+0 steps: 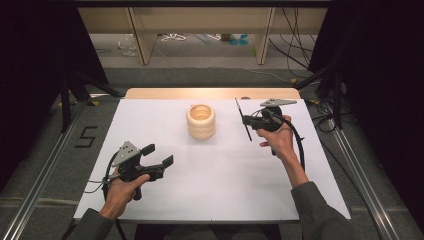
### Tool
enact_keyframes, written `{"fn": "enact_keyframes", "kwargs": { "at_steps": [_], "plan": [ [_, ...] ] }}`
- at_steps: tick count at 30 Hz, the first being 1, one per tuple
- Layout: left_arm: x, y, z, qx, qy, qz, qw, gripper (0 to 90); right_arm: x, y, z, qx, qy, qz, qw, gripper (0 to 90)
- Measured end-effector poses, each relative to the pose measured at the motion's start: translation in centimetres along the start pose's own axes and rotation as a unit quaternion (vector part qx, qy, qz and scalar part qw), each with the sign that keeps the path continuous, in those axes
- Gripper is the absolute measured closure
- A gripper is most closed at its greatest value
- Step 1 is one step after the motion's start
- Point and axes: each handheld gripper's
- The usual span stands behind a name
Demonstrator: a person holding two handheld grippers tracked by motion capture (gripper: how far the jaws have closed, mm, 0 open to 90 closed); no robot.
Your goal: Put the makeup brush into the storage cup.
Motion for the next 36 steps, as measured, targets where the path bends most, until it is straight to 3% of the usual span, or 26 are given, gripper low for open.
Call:
{"fn": "enact_keyframes", "kwargs": {
  "at_steps": [3, 10, 12, 13, 15, 16, 20, 36],
  "plan": [
    [0.0, 0.0, 0.0, 0.001, 0.000, 0.001, 1.0000, 15.5, 0.0, -0.3, 0.1, -0.001, 0.001, -0.005, 1.0000, 85.6],
    [0.0, 0.0, 0.0, 0.000, -0.001, 0.001, 1.0000, 15.5, 0.9, -1.6, 0.6, -0.014, 0.000, -0.047, 0.9988, 85.6],
    [0.0, 0.0, 0.0, 0.000, -0.001, 0.000, 1.0000, 15.6, 1.0, -1.7, 0.8, -0.007, -0.004, -0.047, 0.9989, 85.6],
    [0.0, 0.0, 0.0, 0.001, 0.000, 0.000, 1.0000, 15.5, 1.3, -1.9, 0.8, -0.023, 0.003, -0.048, 0.9986, 85.7],
    [-0.1, 0.0, 0.0, 0.001, -0.001, 0.001, 1.0000, 15.5, 1.2, -2.1, 0.8, -0.018, 0.001, -0.045, 0.9988, 85.6],
    [-0.1, 0.0, 0.1, 0.001, -0.001, 0.001, 1.0000, 15.6, 1.4, -2.3, 0.7, -0.024, 0.001, -0.059, 0.9980, 85.7],
    [-0.1, 0.0, 0.1, 0.001, -0.001, 0.001, 1.0000, 15.5, 1.6, -2.7, 0.8, -0.025, 0.004, -0.067, 0.9975, 85.6],
    [0.0, 0.0, 0.1, 0.001, -0.001, 0.001, 1.0000, 15.6, 2.5, -3.4, 0.8, -0.013, 0.003, -0.092, 0.9957, 85.7]
  ]
}}
Point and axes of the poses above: each handheld gripper's, and its own axes: x roughly forward along the jaws, y roughly out of its underside, z roughly to its left, and after that the axes turned 13 degrees about -x, right-handed
